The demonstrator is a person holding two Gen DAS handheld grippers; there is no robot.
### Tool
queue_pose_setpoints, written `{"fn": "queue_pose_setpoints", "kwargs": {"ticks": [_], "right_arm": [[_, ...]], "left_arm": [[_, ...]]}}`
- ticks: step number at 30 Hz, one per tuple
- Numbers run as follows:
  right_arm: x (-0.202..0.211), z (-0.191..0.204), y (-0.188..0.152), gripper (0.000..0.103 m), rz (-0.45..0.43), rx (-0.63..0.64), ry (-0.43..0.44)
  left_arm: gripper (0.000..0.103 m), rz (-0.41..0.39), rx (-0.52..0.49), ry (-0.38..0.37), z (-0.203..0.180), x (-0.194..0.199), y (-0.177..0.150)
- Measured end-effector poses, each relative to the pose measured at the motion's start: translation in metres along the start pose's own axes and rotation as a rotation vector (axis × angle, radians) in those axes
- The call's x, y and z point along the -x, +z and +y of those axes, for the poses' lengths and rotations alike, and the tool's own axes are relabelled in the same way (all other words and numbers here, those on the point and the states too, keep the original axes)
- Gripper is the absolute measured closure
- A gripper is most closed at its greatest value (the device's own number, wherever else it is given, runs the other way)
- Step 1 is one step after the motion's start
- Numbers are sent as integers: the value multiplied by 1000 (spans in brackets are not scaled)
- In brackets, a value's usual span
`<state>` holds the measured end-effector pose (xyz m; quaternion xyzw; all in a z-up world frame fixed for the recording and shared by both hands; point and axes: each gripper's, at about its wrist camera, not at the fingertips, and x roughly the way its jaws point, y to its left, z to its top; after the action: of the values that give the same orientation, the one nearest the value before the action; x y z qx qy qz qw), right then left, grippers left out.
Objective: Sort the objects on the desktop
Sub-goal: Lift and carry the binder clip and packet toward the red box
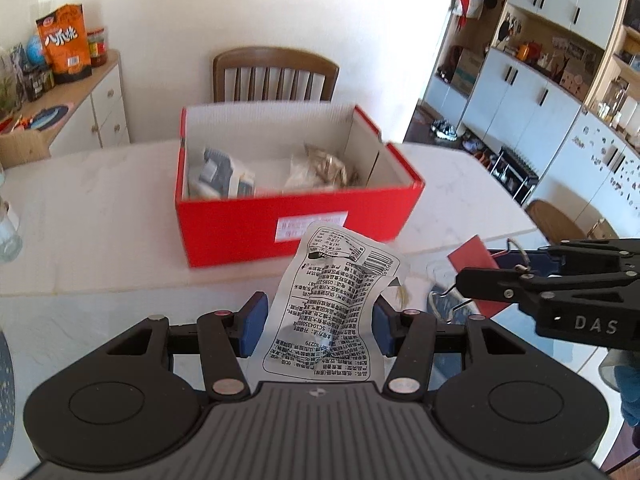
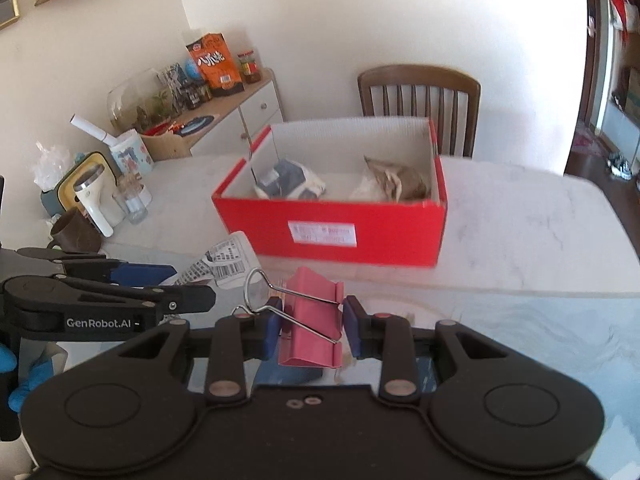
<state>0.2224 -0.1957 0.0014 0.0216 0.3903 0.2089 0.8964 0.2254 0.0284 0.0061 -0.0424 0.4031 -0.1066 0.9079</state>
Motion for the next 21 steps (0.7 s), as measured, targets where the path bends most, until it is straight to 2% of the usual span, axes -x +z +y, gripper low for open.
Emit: {"fn": "queue_pose_setpoints", "kwargs": {"ticks": [14, 21], "right_arm": [[-13, -4, 64, 71, -71, 76, -6], [-37, -8, 98, 71, -86, 93, -11]], "left_arm": [[50, -89, -13, 29, -1, -15, 69], [50, -110, -20, 68, 5, -35, 103]]}}
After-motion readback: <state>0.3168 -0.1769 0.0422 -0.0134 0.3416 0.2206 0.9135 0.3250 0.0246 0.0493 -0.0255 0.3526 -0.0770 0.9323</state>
